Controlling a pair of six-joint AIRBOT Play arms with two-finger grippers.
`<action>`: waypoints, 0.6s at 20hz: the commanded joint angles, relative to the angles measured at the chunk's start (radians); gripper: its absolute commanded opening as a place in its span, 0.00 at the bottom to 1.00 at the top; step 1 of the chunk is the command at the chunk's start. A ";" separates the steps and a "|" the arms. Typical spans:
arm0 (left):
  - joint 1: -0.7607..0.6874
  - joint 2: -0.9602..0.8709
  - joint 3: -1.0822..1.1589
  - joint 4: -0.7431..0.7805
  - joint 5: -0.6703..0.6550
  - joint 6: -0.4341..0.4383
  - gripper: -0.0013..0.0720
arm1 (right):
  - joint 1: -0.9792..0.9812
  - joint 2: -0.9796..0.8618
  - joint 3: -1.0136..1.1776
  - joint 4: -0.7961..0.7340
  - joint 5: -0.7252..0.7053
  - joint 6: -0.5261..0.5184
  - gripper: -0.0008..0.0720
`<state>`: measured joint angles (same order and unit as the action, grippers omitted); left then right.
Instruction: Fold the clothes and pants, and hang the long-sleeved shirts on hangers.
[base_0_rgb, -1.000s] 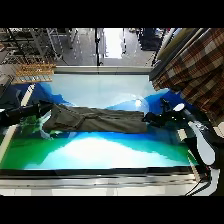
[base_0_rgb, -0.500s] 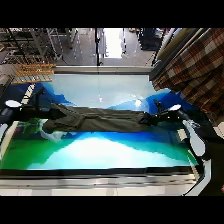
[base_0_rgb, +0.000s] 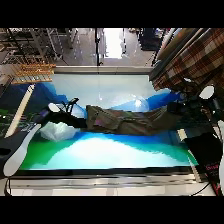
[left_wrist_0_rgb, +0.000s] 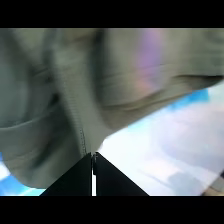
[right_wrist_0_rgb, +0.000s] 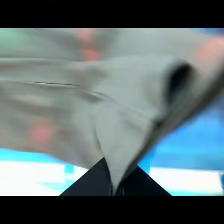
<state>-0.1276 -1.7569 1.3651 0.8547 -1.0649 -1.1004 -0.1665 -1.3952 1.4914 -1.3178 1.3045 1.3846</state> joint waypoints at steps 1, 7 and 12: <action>-0.056 -0.055 0.024 0.025 0.075 -0.100 0.03 | 0.200 0.054 0.014 0.099 -0.089 0.081 0.03; 0.103 0.017 0.195 0.027 -0.203 -0.108 0.03 | 0.679 -0.250 0.051 0.166 -0.629 0.253 0.03; 0.207 0.092 0.235 0.027 -0.272 -0.104 0.03 | 0.770 -0.630 0.410 0.300 -0.507 0.207 0.61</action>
<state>0.0319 -1.6955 1.5753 0.8814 -1.2793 -1.2022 0.5423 -1.8496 1.7309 -1.0821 0.7540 1.5970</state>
